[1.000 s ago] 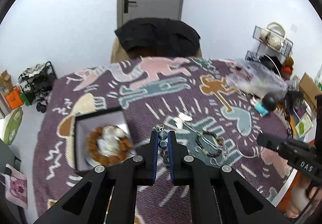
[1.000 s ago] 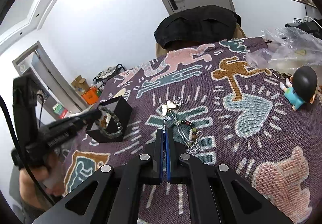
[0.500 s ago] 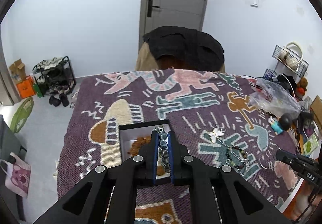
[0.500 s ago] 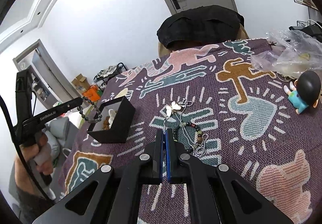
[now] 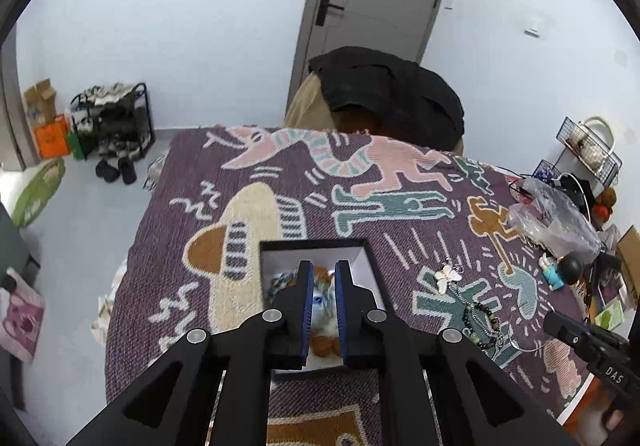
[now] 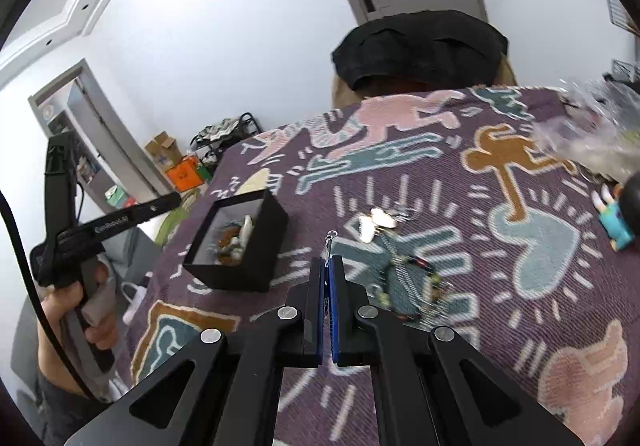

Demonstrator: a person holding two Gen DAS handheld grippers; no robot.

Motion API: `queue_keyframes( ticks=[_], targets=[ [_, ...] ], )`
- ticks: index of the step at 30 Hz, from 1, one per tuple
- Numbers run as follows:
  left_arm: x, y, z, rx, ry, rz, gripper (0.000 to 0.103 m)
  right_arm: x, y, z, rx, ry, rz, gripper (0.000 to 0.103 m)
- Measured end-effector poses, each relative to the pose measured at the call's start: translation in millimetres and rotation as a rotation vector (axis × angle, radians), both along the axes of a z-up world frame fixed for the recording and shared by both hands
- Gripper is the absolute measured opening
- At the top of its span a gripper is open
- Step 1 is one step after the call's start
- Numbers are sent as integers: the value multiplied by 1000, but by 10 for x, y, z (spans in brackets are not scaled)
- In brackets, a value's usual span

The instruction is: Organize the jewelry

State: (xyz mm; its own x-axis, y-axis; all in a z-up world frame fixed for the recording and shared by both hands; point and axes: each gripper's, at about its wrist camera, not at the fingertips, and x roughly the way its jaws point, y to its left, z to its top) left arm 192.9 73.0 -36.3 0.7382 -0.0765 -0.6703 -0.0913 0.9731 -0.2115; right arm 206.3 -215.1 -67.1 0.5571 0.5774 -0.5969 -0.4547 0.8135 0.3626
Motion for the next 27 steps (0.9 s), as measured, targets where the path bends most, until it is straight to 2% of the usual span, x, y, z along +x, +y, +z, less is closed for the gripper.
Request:
queue_keyframes(
  ticks=[1, 2, 3, 4, 5, 6, 14, 24, 27],
  targets=[
    [-22, 26, -19, 1, 3, 4, 15, 3, 64, 23, -2, -4, 12, 3],
    [-46, 49, -36, 2, 5, 8, 25, 5, 164, 61, -5, -11, 31, 3],
    [-65, 72, -46, 2, 4, 11, 43, 5, 220, 75, -7, -14, 41, 3],
    [-95, 99, -52, 1, -1, 15, 53, 7, 323, 107, -13, -19, 58, 3],
    [-142, 131, -52, 1, -17, 24, 69, 8, 397, 129, -16, -21, 70, 3],
    [-169, 150, -45, 4, -30, 29, 78, 6, 461, 146, -19, -22, 80, 3],
    [-342, 353, -38, -4, -53, 63, 79, 146, 958, 214, -27, 5, 160, 3],
    [-412, 522, -108, -29, -50, 83, 79, 411, 1407, 125, -42, 51, 177, 3],
    [-408, 536, -124, -37, -45, 85, 79, 430, 1544, 136, -62, 10, 184, 4]
  ],
)
